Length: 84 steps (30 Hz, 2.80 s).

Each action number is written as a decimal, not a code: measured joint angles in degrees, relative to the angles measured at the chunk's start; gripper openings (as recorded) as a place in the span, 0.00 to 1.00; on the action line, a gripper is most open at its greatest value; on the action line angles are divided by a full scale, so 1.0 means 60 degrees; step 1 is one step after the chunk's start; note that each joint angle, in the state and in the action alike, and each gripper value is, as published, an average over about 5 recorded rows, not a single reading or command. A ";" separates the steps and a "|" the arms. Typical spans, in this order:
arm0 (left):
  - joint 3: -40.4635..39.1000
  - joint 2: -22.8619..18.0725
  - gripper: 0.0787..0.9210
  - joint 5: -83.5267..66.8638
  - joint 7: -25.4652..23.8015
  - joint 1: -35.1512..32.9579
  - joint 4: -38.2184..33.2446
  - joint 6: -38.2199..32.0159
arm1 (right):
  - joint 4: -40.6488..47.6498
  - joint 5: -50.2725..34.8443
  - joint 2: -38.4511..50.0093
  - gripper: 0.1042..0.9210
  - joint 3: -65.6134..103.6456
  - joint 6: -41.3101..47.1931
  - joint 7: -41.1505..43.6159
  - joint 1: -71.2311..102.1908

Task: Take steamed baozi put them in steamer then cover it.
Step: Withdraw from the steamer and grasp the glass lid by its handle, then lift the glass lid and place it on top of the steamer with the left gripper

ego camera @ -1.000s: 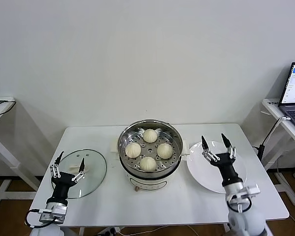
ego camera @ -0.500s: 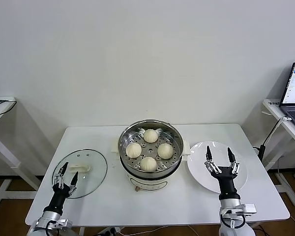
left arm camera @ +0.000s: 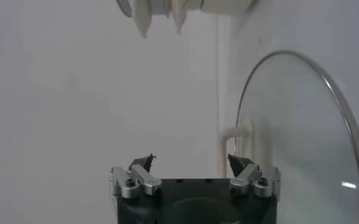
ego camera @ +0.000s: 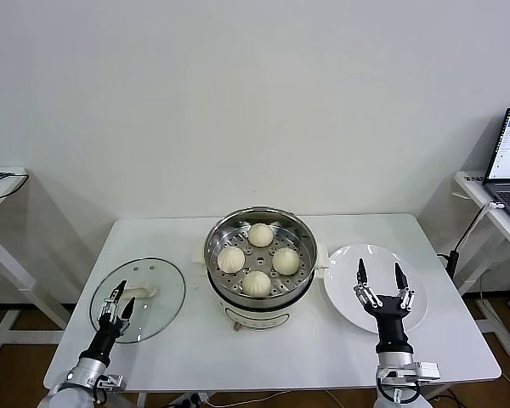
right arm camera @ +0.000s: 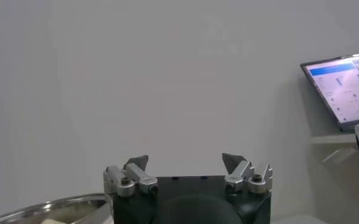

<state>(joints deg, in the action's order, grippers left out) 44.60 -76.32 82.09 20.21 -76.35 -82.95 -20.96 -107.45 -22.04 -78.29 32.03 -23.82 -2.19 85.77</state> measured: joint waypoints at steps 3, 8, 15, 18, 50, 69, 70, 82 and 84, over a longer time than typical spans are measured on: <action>-0.0028 0.0001 0.88 0.0167 0.0030 0.0213 0.0189 0.0082 | 0.0027 0.0037 -0.0048 0.88 0.0000 -0.0037 -0.0003 0.0014; -0.0094 -0.0031 0.88 0.0364 0.0048 0.0552 0.0447 0.0224 | 0.0091 0.0099 -0.0072 0.88 0.0007 -0.0097 -0.0007 0.0036; -0.0185 -0.0104 0.88 0.0599 0.0027 0.0988 0.0775 0.0392 | 0.0145 0.0144 -0.0088 0.88 0.0042 -0.0139 -0.0016 0.0033; -0.0194 -0.0125 0.88 0.0687 0.0017 0.1165 0.0921 0.0441 | 0.0175 0.0172 -0.0102 0.88 0.0042 -0.0159 -0.0018 0.0030; -0.0234 -0.0243 0.13 0.1040 -0.0021 0.1579 0.1405 0.0641 | 0.0555 0.0321 -0.0147 0.88 -0.0051 -0.0322 -0.0034 -0.0153; -0.0186 0.0811 0.13 -0.1510 -0.1838 -0.0196 -0.3551 0.2744 | 0.0592 0.0232 -0.0083 0.88 -0.0046 -0.0322 -0.0036 -0.0345; -0.0269 0.0930 0.13 -0.1684 -0.2038 -0.0270 -0.3901 0.2988 | 0.0597 0.0228 -0.0089 0.88 -0.0048 -0.0323 -0.0036 -0.0357; -0.2670 0.1777 0.13 -0.2321 -0.4277 0.0110 -0.6569 0.5810 | 0.0607 0.0257 -0.0191 0.88 0.0088 -0.0433 -0.0022 -0.0303; -0.3228 0.1803 0.13 -0.2197 -0.4588 0.0376 -0.6736 0.6183 | 0.0613 0.0272 -0.0218 0.88 0.0129 -0.0457 -0.0020 -0.0284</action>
<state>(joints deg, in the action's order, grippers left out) 25.23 -65.50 68.91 -7.32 -74.09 -123.37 16.14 -103.77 -20.41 -79.59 32.80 -26.56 -2.31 84.07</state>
